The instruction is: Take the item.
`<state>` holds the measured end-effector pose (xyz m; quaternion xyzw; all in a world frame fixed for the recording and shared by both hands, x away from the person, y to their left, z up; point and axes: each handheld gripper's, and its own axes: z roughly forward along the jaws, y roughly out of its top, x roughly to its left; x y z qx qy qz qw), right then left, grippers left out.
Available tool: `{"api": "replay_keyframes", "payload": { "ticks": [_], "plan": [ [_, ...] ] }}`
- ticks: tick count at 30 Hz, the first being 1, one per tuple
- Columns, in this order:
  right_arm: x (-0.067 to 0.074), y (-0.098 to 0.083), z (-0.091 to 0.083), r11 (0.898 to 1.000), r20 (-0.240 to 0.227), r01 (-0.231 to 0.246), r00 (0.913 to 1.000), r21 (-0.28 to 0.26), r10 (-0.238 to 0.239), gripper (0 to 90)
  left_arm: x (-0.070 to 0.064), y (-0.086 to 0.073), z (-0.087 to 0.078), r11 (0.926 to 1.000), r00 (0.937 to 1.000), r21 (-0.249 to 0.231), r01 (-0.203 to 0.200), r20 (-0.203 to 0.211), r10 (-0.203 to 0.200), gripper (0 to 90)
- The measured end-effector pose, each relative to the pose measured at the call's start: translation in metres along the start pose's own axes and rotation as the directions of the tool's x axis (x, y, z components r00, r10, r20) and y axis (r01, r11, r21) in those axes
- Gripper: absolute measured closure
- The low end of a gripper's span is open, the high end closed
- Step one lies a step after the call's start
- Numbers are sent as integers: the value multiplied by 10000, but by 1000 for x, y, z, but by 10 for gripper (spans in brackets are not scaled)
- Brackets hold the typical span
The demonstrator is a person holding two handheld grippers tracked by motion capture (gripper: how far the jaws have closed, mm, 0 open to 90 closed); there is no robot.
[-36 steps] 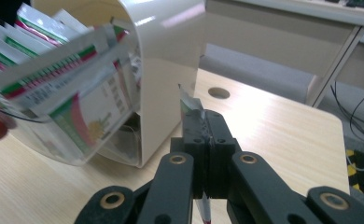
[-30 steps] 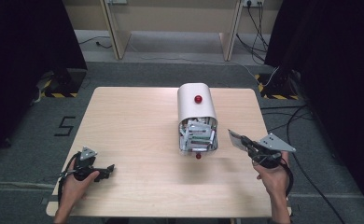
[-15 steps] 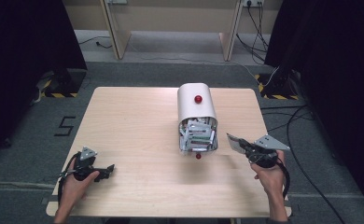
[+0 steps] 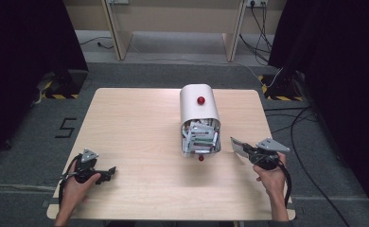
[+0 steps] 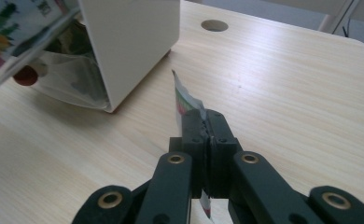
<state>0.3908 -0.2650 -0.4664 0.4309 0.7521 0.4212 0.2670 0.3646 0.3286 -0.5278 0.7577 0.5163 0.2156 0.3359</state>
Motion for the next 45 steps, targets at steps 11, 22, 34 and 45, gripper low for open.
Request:
{"api": "replay_keyframes", "payload": {
  "ticks": [11, 22, 34, 45],
  "plan": [
    [-10, -9, 5, 9994, 314, -300, 9991, 146, 295, 883, 0, 0, 0, 10000, 10000, 1, 0, -1, 0, 0],
    [-14, -15, 11, 9991, 396, -325, 9987, 261, 315, 858, 0, 0, 0, 10000, 10000, 2, -2, -1, 2, 0],
    [-14, -18, 14, 9981, 419, -363, 9985, 488, 343, 783, 0, 0, 0, 10000, 10000, 2, -1, -1, 1, 0],
    [-17, -25, 19, 9935, 313, -684, 9973, 915, 658, 717, 0, 0, 0, 10000, 10000, 1, 0, 0, 0, 0]
  ]
}}
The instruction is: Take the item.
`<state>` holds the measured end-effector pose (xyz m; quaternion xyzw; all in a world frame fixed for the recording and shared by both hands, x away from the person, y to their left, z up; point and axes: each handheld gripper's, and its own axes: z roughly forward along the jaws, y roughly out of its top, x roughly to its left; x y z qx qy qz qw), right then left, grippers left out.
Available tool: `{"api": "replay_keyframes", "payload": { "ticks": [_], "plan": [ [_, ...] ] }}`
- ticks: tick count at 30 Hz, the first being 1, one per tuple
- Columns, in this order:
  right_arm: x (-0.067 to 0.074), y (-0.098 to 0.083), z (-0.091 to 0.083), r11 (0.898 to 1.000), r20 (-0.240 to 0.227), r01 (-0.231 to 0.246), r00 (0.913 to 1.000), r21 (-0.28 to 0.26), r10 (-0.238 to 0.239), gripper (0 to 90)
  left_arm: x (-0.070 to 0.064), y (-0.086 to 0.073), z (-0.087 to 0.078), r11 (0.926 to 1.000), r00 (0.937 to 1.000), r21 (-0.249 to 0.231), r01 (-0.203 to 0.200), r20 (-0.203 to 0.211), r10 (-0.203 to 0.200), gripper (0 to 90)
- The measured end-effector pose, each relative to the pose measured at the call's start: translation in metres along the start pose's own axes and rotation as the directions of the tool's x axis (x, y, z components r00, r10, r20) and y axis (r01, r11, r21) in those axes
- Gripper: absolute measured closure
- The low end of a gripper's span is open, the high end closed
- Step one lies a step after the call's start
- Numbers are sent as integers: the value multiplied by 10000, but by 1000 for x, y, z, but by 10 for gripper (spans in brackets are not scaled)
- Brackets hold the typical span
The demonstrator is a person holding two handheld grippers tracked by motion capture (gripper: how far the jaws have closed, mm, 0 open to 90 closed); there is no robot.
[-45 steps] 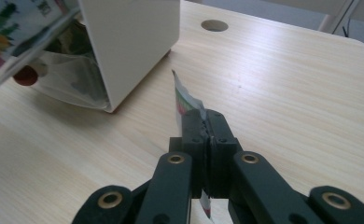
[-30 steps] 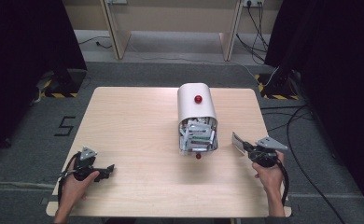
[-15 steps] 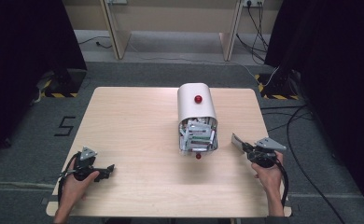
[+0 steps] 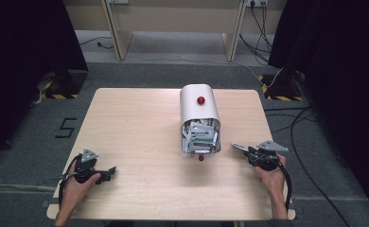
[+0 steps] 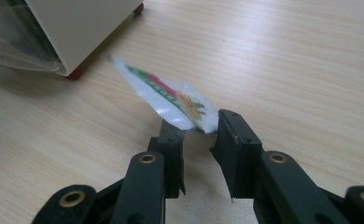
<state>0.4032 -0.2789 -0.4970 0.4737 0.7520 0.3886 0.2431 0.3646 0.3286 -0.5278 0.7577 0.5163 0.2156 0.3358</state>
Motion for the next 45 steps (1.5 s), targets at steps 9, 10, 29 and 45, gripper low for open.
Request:
{"api": "replay_keyframes", "payload": {
  "ticks": [9, 10, 29, 45],
  "plan": [
    [-1, -4, 4, 9993, 28, -19, 10000, 376, 18, 682, 0, 0, 0, 10000, 10000, -1, 3, 1, -3, 0],
    [-1, -4, 4, 9993, 28, -19, 10000, 376, 18, 682, 0, 0, 0, 10000, 10000, -1, 3, 1, -3, 0],
    [-1, -6, -3, 9988, -4, -346, 9994, 359, 346, 569, 0, 0, 0, 10000, 10000, -2, 0, 0, 0, 0],
    [13, -3, -17, 9954, -98, -942, 9955, 173, 944, 341, 0, 0, 0, 10000, 10000, 1, 1, -1, -1, 0]
  ]
}}
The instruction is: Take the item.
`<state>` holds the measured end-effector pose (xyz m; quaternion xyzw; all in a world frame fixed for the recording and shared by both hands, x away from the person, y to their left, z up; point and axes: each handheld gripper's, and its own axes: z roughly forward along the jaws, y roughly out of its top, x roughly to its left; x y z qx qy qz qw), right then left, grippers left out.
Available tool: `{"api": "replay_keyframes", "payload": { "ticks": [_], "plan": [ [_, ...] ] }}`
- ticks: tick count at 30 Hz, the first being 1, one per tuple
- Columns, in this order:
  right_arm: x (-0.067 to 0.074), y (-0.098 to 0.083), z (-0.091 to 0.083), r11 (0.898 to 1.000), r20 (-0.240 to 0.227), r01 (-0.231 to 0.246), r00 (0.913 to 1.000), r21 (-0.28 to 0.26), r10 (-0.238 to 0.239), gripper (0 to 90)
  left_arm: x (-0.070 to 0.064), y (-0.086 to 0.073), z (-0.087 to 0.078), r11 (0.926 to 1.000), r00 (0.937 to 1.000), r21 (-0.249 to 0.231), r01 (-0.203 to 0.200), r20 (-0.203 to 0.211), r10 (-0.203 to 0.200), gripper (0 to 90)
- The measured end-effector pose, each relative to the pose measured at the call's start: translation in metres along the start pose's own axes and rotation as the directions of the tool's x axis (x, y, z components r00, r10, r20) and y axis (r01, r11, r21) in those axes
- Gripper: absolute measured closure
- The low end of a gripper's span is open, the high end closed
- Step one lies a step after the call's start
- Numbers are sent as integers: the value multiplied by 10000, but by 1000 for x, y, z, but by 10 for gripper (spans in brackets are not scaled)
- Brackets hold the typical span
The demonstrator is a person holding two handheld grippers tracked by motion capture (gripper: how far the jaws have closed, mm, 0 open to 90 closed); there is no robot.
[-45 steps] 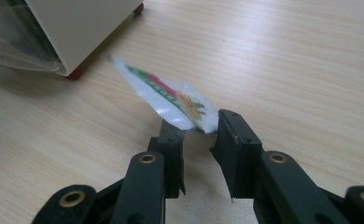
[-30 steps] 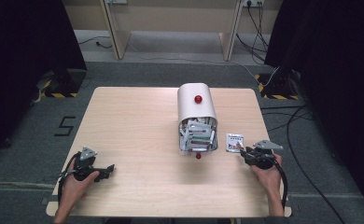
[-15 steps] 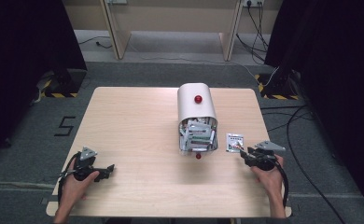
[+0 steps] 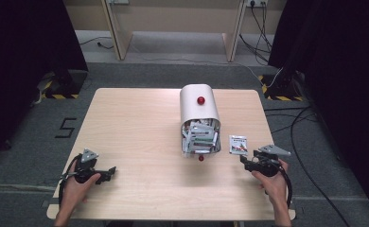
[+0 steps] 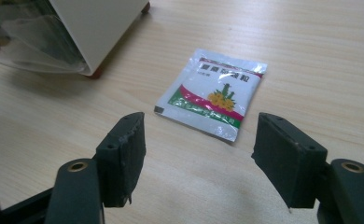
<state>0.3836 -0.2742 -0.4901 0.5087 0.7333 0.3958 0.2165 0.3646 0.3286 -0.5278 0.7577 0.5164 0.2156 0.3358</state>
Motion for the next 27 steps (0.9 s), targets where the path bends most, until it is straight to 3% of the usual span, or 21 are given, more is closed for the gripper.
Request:
{"api": "replay_keyframes", "payload": {
  "ticks": [7, 27],
  "plan": [
    [7, 0, -7, 9998, -137, -100, 9999, -197, 97, 254, 0, 0, 0, 10000, 10000, 0, -2, 0, 2, 0],
    [21, -4, -14, 9994, -288, 80, 9995, -341, -90, 220, 0, 0, 0, 10000, 10000, -1, -1, 0, 1, 0]
  ]
}}
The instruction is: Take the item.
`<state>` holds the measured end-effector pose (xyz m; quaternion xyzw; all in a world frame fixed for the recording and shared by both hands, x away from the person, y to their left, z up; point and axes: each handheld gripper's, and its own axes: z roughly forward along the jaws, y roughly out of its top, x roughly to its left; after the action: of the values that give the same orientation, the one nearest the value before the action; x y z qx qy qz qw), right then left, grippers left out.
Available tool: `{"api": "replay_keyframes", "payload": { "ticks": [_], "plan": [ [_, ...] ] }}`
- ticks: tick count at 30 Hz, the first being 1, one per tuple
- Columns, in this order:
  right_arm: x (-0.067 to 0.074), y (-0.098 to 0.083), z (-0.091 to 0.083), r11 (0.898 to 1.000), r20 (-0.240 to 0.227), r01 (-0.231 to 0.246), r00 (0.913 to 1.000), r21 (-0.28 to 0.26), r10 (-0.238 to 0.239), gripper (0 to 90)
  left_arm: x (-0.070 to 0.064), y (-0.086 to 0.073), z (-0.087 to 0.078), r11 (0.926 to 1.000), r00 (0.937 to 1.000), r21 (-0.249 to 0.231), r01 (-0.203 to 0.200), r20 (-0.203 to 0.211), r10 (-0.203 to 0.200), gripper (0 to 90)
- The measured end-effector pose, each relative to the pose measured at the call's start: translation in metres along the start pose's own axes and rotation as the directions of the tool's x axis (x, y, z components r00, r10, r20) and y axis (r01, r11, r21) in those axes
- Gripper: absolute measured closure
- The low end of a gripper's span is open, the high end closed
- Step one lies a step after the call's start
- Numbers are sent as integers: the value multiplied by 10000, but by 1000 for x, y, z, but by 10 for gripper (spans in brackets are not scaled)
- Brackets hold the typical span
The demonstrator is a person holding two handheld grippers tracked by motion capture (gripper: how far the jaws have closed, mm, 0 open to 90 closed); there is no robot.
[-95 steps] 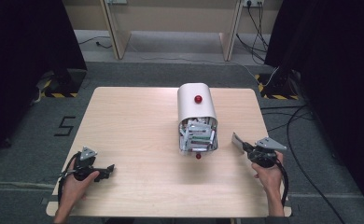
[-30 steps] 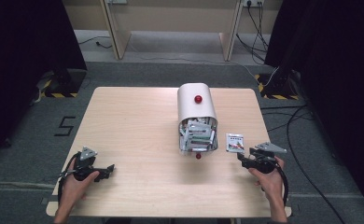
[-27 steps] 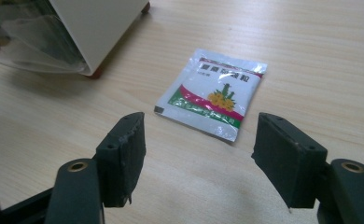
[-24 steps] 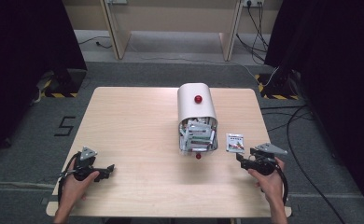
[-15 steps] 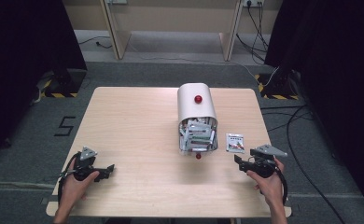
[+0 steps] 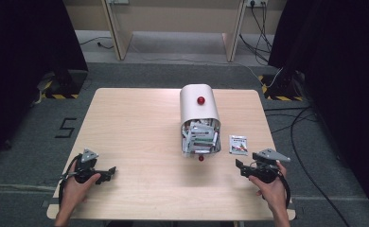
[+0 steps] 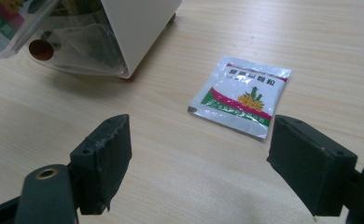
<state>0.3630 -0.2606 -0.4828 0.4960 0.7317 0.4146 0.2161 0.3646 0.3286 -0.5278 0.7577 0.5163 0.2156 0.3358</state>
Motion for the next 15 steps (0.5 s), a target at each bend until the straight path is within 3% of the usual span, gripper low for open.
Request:
{"api": "replay_keyframes", "payload": {
  "ticks": [15],
  "plan": [
    [8, -6, -2, 9999, -149, 115, 9998, -3, -115, 199, 0, 0, 0, 10000, 10000, 1, 0, 0, 0, 0]
  ]
}}
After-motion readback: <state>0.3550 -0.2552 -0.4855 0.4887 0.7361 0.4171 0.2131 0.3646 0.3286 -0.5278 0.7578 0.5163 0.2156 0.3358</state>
